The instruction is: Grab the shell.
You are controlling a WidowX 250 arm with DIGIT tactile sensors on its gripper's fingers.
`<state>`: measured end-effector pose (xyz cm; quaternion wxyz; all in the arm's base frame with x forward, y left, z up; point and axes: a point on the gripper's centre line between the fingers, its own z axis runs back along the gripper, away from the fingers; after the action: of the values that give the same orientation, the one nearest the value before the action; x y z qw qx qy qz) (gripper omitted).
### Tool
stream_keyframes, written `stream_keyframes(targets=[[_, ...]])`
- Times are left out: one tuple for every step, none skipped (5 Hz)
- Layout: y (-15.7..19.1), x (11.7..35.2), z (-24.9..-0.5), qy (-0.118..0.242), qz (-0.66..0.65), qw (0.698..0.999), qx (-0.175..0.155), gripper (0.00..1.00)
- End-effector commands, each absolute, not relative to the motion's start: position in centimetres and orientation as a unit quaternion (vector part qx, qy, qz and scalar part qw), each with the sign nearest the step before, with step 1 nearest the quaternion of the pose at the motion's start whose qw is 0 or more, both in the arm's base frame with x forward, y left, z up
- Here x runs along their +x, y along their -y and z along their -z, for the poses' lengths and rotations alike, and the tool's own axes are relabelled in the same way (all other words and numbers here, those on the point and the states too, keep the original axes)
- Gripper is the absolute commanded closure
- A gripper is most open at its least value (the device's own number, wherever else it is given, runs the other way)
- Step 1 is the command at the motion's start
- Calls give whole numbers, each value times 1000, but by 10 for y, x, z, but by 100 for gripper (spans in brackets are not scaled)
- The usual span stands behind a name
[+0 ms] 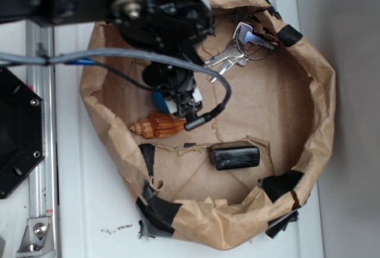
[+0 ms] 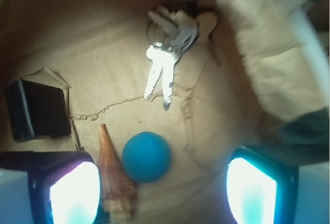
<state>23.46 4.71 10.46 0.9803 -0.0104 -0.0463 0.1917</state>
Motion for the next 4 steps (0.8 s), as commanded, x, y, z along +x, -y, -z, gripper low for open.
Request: stream_keyframes(targets=[[-3,231,-78,-6,-162,986,-32,0],[1,221,-51,-31,-155,987,-21,0],[-3,217,-24,-45,-149,988,-13,0],[-1,220,-6,-47,-152,987,1,100]])
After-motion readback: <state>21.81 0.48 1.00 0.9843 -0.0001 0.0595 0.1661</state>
